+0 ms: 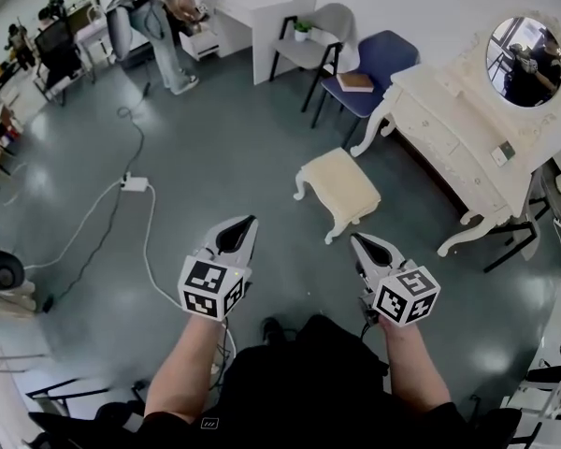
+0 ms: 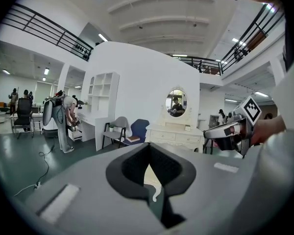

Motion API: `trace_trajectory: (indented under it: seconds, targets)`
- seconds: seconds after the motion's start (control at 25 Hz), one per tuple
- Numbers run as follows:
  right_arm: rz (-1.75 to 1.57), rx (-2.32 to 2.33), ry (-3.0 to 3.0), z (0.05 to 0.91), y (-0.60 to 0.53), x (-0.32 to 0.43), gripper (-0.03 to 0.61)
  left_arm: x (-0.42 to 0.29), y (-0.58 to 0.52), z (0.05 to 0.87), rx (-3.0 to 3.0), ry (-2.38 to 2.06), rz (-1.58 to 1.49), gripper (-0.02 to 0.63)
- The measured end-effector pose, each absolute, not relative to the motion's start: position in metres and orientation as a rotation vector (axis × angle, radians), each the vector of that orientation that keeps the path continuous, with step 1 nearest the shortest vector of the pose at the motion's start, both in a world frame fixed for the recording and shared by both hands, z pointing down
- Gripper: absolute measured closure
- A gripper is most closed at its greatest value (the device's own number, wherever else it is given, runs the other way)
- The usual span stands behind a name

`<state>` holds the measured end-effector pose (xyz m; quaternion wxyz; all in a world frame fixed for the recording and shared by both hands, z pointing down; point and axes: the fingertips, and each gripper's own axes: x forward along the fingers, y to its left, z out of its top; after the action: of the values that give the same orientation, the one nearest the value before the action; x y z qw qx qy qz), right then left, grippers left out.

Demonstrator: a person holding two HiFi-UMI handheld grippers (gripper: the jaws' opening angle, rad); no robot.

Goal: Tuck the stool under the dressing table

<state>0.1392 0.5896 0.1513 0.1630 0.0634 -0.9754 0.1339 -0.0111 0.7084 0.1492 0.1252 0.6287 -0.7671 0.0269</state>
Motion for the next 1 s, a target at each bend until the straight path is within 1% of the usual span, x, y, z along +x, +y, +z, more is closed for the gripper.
trace_trajectory:
  seconds: [0.2, 0.4, 0.68, 1.0]
  targets:
    - [0.439, 0.193, -2.764, 0.164, 0.568, 0.125, 0.574, -0.021, 0.689, 0.159, 1.829, -2.195, 0.086, 0.597]
    - [0.509, 0.167, -2.757, 0.177, 0.532, 0.093, 0.574, -0.036, 0.649, 0.167, 1.821, -2.162, 0.112, 0.597]
    - [0.551, 0.112, -2.734, 0.189, 0.455, 0.05, 0.574, -0.067, 0.553, 0.178, 1.813, -2.1, 0.141, 0.597]
    - [0.607, 0.14, -2.696, 0.198, 0.361, 0.044, 0.574, -0.078, 0.454, 0.181, 1.827, -2.029, 0.198, 0.597]
